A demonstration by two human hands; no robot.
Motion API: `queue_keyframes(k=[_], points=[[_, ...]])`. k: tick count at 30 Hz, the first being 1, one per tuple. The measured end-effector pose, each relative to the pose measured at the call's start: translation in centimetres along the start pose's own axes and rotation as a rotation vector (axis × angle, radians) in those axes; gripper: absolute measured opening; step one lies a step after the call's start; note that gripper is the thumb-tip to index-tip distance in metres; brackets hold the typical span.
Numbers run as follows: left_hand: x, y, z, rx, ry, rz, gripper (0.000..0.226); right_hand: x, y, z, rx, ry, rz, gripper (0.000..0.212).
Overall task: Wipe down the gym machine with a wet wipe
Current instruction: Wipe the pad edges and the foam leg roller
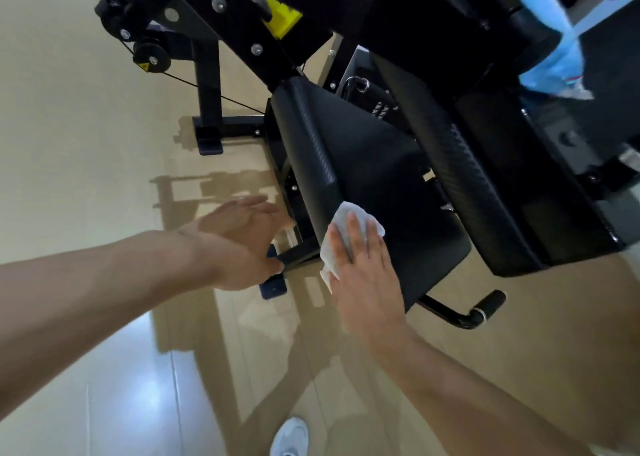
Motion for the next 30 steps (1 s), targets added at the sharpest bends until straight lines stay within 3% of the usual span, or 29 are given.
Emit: queue_keyframes(k=[6,7,9,13,17,19,21,24,30], points=[[-0.3,3.0,-4.5,0.163,0.08,-0.102,0.055,-1.2,8.3,-1.9,0.152,-0.306,0.095,0.086],[0.4,3.9,-5.4,0.188,0.121,-0.097,0.055,-1.9,9.6,-2.9,0.275,-0.474,0.112,0.08],[2.3,6.1,-6.7,0.181,0.237,-0.063,0.054,-4.1,11.6,-4.4,0.453,-0.632,0.097,0.049],[6.4,12.5,-6.7,-0.079,0.684,0.022,0.048,-9.1,13.5,0.2,0.561,-0.958,0.178,0.025],[6.7,21.4,-4.5,-0.566,1.488,-0.164,0.035,-15.6,13.4,9.5,0.631,-1.449,0.229,0.015],[5.5,25.9,-3.7,-0.675,1.738,-0.288,0.038,-19.1,13.3,14.4,0.605,-1.619,0.337,0.009],[4.0,30.1,-2.5,-0.731,1.833,-0.44,0.037,-22.1,13.8,18.5,0.565,-1.66,0.421,0.013],[1.8,35.4,-0.9,-0.759,1.832,-0.648,0.036,-25.1,14.4,23.0,0.45,-1.616,0.45,0.021],[-0.1,39.9,1.5,-0.884,1.793,-0.838,0.032,-29.5,14.1,28.2,0.108,-1.516,0.527,0.034]])
Point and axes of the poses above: each hand's wrist, its own y-axis away from the middle knuckle, its own x-axis out of the palm, z = x × y, the point moved 7 cm from there along -y, towards the middle knuckle, and after that the axes turned 7 degrees about -y, right-handed, at the moved point
